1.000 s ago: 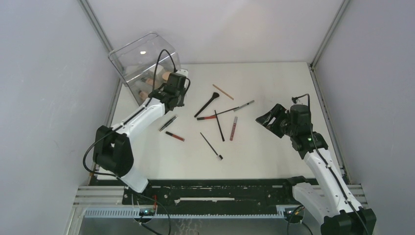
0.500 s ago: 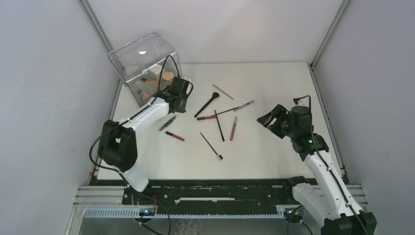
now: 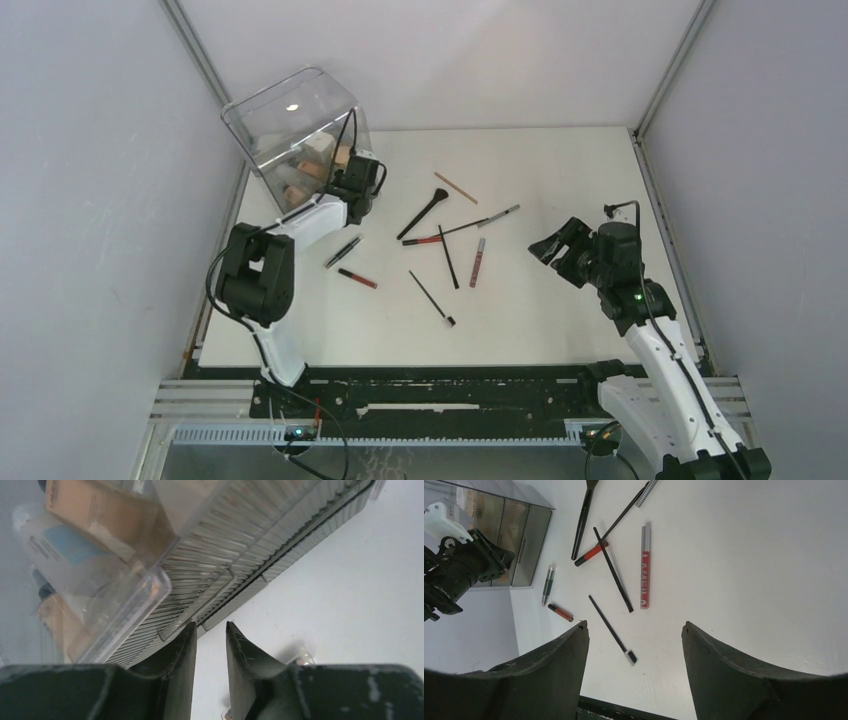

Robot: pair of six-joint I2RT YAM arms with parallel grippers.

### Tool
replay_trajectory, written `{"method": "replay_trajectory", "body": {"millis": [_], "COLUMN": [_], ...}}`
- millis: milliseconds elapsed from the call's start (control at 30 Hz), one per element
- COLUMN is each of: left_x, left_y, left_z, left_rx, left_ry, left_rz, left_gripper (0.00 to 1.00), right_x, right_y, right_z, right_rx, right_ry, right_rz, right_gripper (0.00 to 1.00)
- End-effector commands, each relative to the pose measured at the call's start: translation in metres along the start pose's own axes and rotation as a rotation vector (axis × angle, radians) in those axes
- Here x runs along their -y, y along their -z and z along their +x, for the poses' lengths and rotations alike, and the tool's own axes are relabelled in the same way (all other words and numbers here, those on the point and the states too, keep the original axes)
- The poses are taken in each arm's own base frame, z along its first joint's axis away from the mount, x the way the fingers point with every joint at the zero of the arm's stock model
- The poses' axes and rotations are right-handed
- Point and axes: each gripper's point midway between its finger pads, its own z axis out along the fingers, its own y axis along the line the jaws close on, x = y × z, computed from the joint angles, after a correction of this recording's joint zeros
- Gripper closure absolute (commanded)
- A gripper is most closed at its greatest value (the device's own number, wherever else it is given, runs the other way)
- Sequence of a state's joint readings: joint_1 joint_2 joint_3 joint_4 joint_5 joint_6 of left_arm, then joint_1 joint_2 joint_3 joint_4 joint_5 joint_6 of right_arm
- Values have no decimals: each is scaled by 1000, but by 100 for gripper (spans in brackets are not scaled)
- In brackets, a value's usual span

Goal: Organize the makeup
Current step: Close the drawer in the storage box.

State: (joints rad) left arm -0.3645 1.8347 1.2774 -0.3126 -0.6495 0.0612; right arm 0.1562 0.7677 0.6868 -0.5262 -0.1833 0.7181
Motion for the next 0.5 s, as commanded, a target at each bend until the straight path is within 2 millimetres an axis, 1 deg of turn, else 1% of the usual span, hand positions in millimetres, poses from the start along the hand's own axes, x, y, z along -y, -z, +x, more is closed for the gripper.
{"method": "replay_trajectory", "body": {"millis": [0,67,133,167,300,333,400,467], "left_x": [-29,-29,-25,-21,-16,-14,-13,-5], "left_y": [16,21,32,39,79,88,100,103], "left_z": [-58,-62,-64,-64,-68,-68,-64,-54], "left_rx": [170,168,173,178,241,255,269,246], "left_ry": [39,32,41,48,131,158,234,273], "left_rz": [-52,-26,35,71,200,234,276,318], "left_gripper": [67,67,67,67,67,67,65,61], "right_x": [5,6,5,5,4,3,3,3], "right_y": [7,8,7,7,4,3,1,-2], "right_z": [-7,-6,-6,-5,-5,-5,-4,-4], "right_rx": [49,46,43,42,39,39,32,26], "right_ry": [19,20,21,19,11,9,6,6], "right_rz": [21,24,21,20,10,7,2,0], "right_gripper": [24,24,24,24,25,25,25,25]}}
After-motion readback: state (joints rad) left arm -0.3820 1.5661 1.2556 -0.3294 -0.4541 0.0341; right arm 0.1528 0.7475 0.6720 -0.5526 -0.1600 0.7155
